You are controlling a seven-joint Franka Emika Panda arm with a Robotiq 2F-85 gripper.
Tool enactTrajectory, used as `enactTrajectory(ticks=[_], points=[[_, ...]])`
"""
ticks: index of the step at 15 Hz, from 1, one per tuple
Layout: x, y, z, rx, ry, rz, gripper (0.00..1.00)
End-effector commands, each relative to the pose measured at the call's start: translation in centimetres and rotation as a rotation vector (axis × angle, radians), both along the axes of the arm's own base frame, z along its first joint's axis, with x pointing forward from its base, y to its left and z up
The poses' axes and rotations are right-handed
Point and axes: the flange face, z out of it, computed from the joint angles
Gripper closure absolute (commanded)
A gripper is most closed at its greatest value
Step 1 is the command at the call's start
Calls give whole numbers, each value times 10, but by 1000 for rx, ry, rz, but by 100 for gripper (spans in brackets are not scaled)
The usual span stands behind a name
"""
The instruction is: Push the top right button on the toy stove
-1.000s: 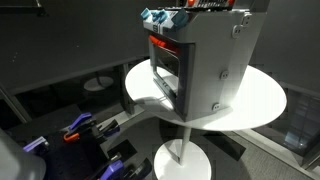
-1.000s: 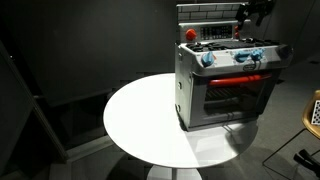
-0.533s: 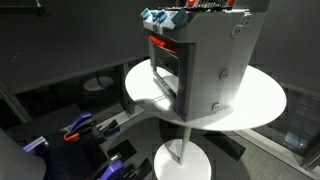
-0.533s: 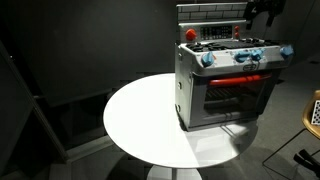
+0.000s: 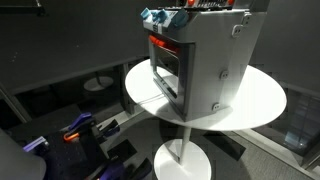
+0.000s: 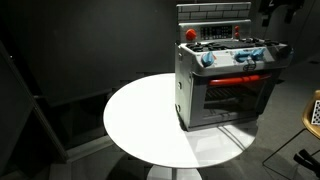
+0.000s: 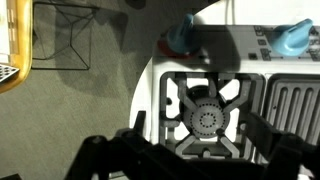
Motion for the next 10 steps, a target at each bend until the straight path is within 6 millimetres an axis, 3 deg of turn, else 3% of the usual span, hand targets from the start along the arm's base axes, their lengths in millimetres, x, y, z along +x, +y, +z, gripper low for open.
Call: enactTrajectory(ticks=[1, 6, 10], points=[[-42, 10, 5, 22, 17, 89, 0], [-81, 20, -3, 16, -10, 193, 0], [-101, 23, -14, 9, -43, 223, 0]])
